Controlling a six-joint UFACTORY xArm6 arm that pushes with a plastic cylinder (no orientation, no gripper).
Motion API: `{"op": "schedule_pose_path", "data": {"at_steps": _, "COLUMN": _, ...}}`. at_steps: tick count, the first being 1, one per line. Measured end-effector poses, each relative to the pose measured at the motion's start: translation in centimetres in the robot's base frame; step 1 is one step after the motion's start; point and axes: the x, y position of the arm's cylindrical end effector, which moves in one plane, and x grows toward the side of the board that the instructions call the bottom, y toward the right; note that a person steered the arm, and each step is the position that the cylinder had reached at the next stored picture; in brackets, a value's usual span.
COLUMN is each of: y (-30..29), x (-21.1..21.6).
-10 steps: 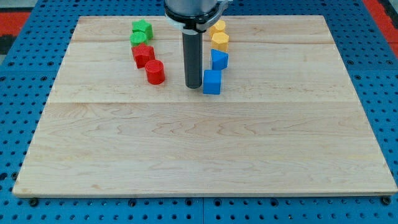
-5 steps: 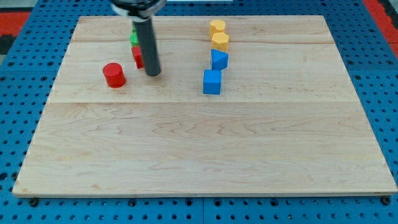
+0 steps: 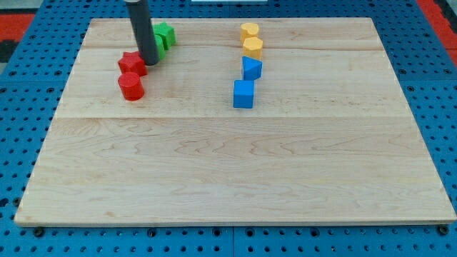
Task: Move green blocks and red blocks on left side of the board
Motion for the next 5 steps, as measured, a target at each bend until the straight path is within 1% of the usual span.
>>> {"op": "schedule_pose_path", "data": {"at_steps": 1, "y": -0.6, "x": 0.1}}
{"op": "schedule_pose_path", "data": {"at_steps": 2, "y": 0.9, "x": -0.5}}
{"op": "schedule_pose_path", "data": {"at_steps": 3, "y": 5.0, "x": -0.3}}
{"op": "schedule_pose_path", "data": {"at_steps": 4, "y": 6.7, "x": -1.9}}
{"op": "schedule_pose_path", "data": {"at_steps": 5, "y": 5.4, "x": -4.3}}
